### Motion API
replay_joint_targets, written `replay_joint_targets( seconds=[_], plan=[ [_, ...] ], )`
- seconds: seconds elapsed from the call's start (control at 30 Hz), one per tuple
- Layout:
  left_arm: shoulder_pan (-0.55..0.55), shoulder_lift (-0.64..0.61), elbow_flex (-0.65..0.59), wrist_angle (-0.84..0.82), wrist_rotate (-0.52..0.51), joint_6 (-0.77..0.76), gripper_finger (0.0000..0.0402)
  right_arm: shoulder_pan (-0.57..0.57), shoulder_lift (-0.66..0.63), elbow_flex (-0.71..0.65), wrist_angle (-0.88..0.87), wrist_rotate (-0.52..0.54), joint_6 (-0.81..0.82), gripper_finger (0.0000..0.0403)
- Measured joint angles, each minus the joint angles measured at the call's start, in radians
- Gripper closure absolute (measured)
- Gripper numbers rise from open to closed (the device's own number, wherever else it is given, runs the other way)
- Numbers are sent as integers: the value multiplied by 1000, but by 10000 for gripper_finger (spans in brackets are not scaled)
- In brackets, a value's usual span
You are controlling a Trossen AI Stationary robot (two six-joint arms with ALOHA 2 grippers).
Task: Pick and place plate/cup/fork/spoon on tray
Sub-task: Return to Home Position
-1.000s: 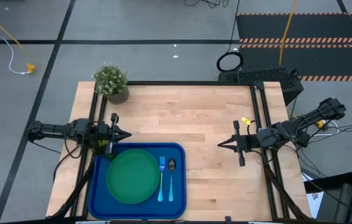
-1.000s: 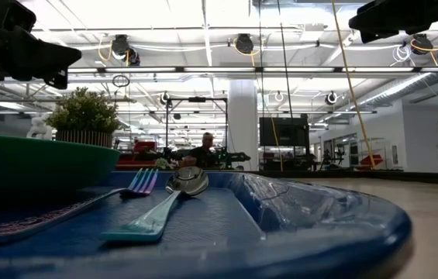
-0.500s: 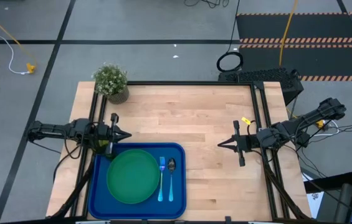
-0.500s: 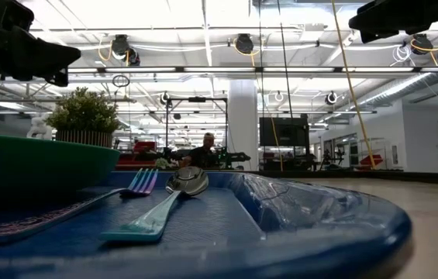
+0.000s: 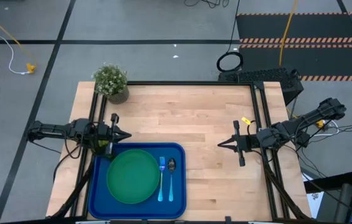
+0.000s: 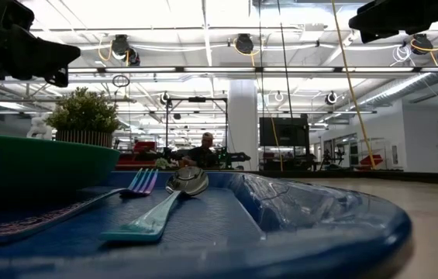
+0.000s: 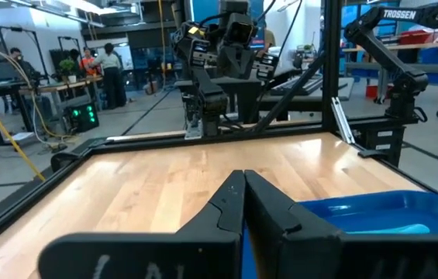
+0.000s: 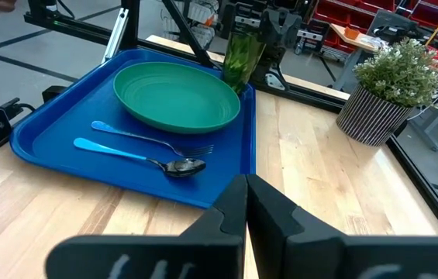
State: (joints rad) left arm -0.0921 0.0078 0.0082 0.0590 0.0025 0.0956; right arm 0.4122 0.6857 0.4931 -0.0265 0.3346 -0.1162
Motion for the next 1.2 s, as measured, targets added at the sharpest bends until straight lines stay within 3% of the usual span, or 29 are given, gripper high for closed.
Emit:
replay_joint_targets(
  seconds=[1.2],
  plan=[
    [0,0,1,12,-1,4,394,9,-5,0,80,1,50,403]
  ],
)
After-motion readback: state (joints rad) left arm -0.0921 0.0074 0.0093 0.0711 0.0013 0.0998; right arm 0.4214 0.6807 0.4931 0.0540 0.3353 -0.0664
